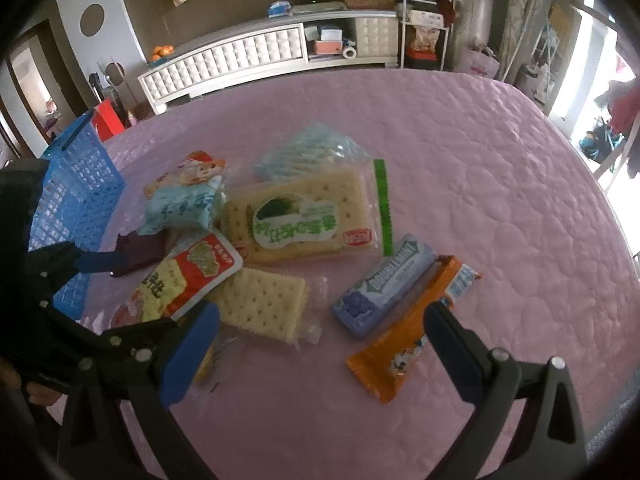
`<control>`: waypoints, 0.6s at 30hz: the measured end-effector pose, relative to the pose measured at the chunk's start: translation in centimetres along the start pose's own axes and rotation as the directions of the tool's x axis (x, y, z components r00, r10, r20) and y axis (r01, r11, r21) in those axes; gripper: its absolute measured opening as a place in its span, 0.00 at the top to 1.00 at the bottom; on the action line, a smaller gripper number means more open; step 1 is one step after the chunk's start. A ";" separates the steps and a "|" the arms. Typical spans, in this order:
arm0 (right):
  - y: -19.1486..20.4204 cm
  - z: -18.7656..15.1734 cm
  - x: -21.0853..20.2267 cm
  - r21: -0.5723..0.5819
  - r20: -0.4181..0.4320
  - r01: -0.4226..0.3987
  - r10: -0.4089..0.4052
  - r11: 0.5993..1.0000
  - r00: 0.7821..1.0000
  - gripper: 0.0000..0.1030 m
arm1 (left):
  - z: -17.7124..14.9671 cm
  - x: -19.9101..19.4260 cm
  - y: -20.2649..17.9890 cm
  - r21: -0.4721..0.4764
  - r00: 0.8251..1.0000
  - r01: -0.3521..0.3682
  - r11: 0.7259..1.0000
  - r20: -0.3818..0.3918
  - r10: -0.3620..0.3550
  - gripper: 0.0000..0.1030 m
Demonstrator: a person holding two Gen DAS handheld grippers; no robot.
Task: Organize snacks
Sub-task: 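Reach the left tool to the red-and-yellow snack pouch and grasp it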
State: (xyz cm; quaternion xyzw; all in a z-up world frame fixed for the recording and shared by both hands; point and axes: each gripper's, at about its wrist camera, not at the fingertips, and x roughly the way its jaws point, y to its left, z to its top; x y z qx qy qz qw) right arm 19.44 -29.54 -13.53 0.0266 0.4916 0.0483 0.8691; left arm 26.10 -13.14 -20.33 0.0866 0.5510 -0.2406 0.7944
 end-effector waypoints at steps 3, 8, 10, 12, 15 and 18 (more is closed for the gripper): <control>-0.5 0.1 -0.2 0.005 -0.001 0.010 -0.010 1.000 1.000 0.00 | 0.1 1.2 0.1 -0.011 0.999 0.040 0.999 -0.033 -0.040 0.16; -0.6 0.2 -0.6 0.004 0.010 0.013 -0.013 1.000 1.000 0.00 | 0.0 1.0 0.3 -0.082 0.993 0.115 0.990 0.002 -0.115 0.46; -0.6 0.2 -0.8 -0.001 0.012 0.012 -0.012 1.000 1.000 0.00 | -0.1 0.7 -0.1 -0.079 0.995 0.098 0.992 0.005 -0.098 0.50; -0.4 0.2 -1.1 -0.003 0.015 0.007 -0.007 1.000 1.000 0.00 | -0.4 0.3 -0.7 -0.062 0.997 0.073 0.995 0.014 -0.073 0.53; -0.2 0.4 -1.7 -0.012 0.029 -0.006 0.006 1.000 1.000 0.00 | -0.5 -0.3 -1.9 -0.053 0.999 0.050 0.997 0.020 -0.049 0.65; 0.1 0.9 -2.2 -0.041 0.047 -0.017 0.019 0.999 0.999 0.00 | -0.9 -2.1 -2.1 -0.062 0.998 0.029 0.998 0.054 -0.025 0.67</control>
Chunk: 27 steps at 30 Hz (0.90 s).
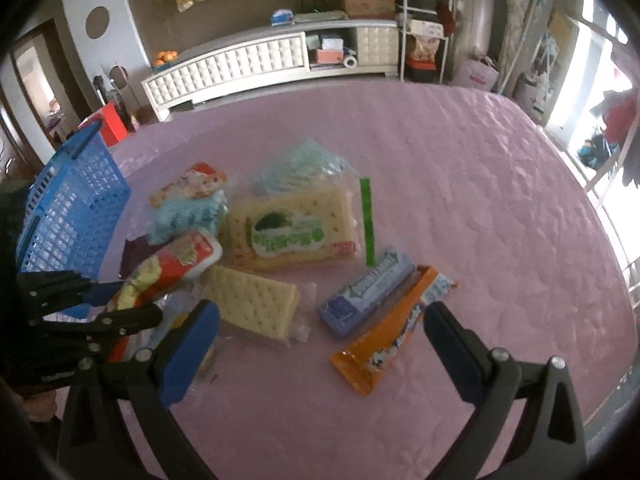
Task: Organize snacks
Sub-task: 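Reach the left tool to the red-and-yellow snack pouch and grasp it, then lift the red pouch with the left tool while the right tool grasps a cracker pack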
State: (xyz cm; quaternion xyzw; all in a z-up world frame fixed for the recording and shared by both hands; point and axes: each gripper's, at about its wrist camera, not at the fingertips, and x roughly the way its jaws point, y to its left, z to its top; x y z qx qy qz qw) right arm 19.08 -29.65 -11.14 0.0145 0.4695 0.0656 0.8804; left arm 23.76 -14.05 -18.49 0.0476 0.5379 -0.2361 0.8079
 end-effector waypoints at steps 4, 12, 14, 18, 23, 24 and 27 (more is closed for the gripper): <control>0.0 1.5 0.1 -0.040 0.011 -0.026 0.027 0.999 1.000 0.00 | -0.3 -2.5 0.0 -0.027 0.998 -0.014 1.000 0.069 0.015 0.68; -0.6 4.1 3.2 -0.099 -0.027 -0.089 0.087 0.991 0.996 0.00 | 1.1 -5.8 0.8 -0.079 0.977 -0.086 0.993 0.189 0.099 0.68; -0.8 4.7 4.7 -0.125 -0.075 -0.124 0.115 0.984 0.990 0.00 | 1.5 -5.5 1.0 -0.098 0.974 -0.096 0.991 0.195 0.113 0.68; -2.2 5.3 7.3 -0.130 -0.117 -0.141 0.126 0.981 0.985 0.00 | 2.4 -4.9 1.4 -0.128 0.968 -0.102 0.986 0.215 0.128 0.68; -4.1 5.5 10.0 -0.046 -0.180 -0.267 0.255 0.963 0.950 0.28 | 4.0 -3.2 1.0 -0.156 0.966 -0.112 0.981 0.213 0.144 0.68; -4.4 5.5 10.5 -0.029 -0.190 -0.305 0.294 0.952 0.937 0.28 | 4.2 -2.8 0.9 -0.156 0.966 -0.119 0.981 0.209 0.150 0.68; -4.5 5.5 10.5 -0.005 -0.189 -0.378 0.370 0.926 0.910 0.42 | 5.0 -2.0 0.2 -0.151 0.967 -0.101 0.983 0.218 0.132 0.68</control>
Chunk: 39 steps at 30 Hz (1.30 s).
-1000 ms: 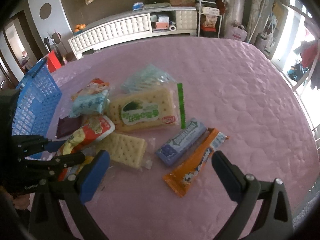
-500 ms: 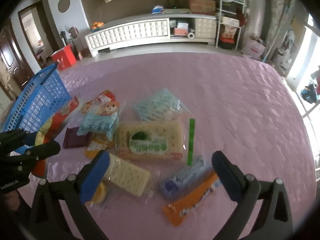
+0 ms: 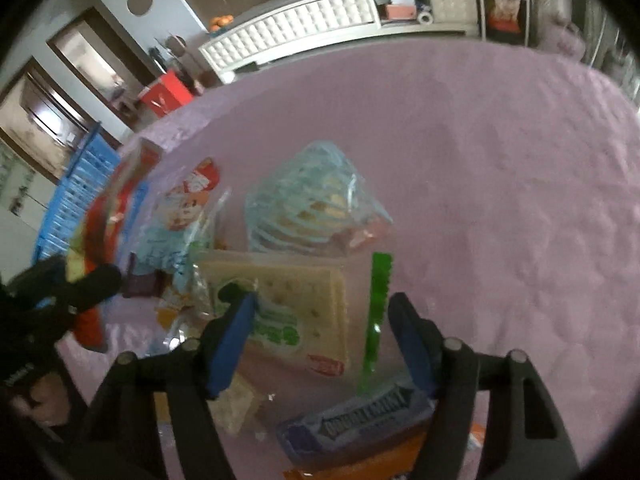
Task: Organize snacks
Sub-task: 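Lift the red pouch with the left tool while the right tool grasps a cracker pack, then carry the cracker pack over the basket with the right tool and release it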
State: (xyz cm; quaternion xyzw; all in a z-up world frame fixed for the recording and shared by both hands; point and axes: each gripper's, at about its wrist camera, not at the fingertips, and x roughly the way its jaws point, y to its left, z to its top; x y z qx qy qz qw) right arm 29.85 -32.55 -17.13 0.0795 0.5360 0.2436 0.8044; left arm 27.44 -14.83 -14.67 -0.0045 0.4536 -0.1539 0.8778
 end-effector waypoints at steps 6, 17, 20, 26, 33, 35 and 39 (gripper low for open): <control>2.0 -0.6 -2.3 -0.063 0.055 0.020 -0.016 0.998 0.998 0.68 | 0.0 0.7 -0.2 -0.003 1.000 0.001 1.000 -0.025 -0.001 0.68; 9.5 -0.9 -8.3 -0.191 0.203 0.183 -0.143 0.964 0.969 0.85 | -0.3 -3.7 0.4 -0.045 0.999 0.020 0.999 0.027 -0.018 0.68; 11.2 -1.4 -10.2 -0.208 0.238 0.204 -0.153 0.957 0.959 0.85 | -0.6 -6.3 0.7 -0.038 0.998 0.011 0.999 0.066 -0.008 0.68; 14.5 -1.9 -13.2 -0.174 0.323 0.271 -0.205 0.947 0.924 0.85 | -1.6 -11.0 1.9 -0.048 0.992 0.011 0.999 0.126 -0.005 0.68; 19.4 -1.4 -14.2 -0.227 0.388 0.265 -0.163 0.937 0.907 0.85 | -2.7 -16.3 4.7 -0.058 0.980 -0.011 0.998 0.195 0.022 0.68; 20.4 -1.1 -14.2 -0.229 0.394 0.243 -0.138 0.943 0.909 0.85 | -2.8 -17.5 5.5 -0.051 0.978 -0.029 0.998 0.205 0.039 0.68; 22.9 -0.2 -13.8 -0.260 0.401 0.198 -0.081 0.945 0.913 0.85 | -3.1 -20.1 7.6 -0.049 0.971 -0.066 0.997 0.226 0.076 0.68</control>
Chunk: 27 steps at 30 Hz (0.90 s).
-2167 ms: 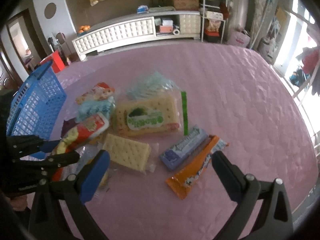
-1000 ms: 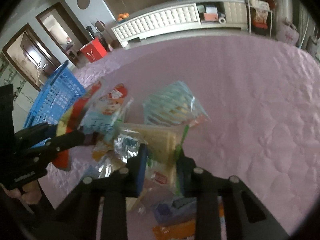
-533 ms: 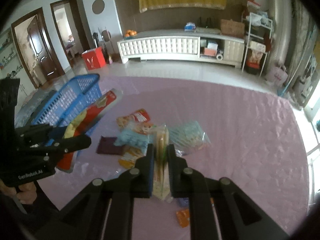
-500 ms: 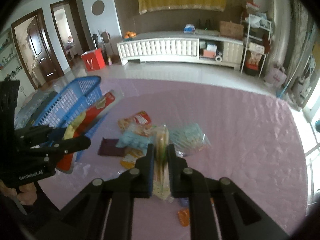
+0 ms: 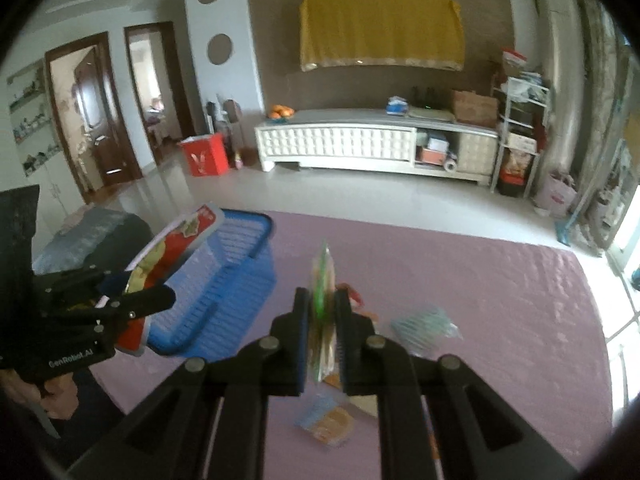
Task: Organize snacks
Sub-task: 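Carry the cracker pack over the basket with the right tool and release it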
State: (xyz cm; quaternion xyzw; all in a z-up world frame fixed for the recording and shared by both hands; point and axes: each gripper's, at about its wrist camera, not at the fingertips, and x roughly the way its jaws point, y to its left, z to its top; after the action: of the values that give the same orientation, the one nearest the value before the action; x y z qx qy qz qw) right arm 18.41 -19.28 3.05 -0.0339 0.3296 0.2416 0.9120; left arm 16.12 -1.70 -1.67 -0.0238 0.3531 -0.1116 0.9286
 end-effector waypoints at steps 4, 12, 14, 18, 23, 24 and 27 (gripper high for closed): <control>2.7 1.6 0.8 -0.018 0.023 -0.055 0.055 0.998 0.998 0.85 | 0.5 -2.0 2.8 -0.032 0.999 -0.030 0.999 0.026 0.031 0.68; 6.8 4.8 4.7 -0.020 0.017 -0.166 0.166 0.986 0.986 0.85 | 1.1 -4.7 8.3 -0.081 0.992 -0.103 0.991 0.059 0.108 0.68; 7.7 5.2 5.7 -0.017 0.006 -0.189 0.189 0.982 0.982 0.85 | 1.1 -5.0 9.8 -0.101 0.991 -0.113 0.988 0.061 0.119 0.68; 9.6 5.5 8.6 -0.009 -0.037 -0.217 0.216 0.976 0.976 0.85 | 0.8 -5.0 12.1 -0.136 0.987 -0.141 0.981 0.055 0.150 0.68; 10.6 5.1 12.7 0.055 -0.096 -0.251 0.255 0.966 0.962 0.85 | 0.7 -3.9 15.0 -0.147 0.983 -0.171 0.974 0.041 0.179 0.68; 10.8 5.2 13.3 0.068 -0.103 -0.254 0.260 0.965 0.960 0.85 | 0.7 -3.5 15.7 -0.153 0.983 -0.174 0.973 0.034 0.182 0.68; 11.3 4.7 14.5 0.099 -0.103 -0.265 0.274 0.959 0.956 0.85 | 0.8 -2.7 17.4 -0.172 0.982 -0.179 0.969 0.026 0.186 0.68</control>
State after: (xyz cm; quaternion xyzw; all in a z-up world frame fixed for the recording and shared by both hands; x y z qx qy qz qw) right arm 25.60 -2.21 -1.13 0.0359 0.3934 0.3473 0.8505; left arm 18.04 15.83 -1.46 -0.0722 0.3425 0.0053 0.9367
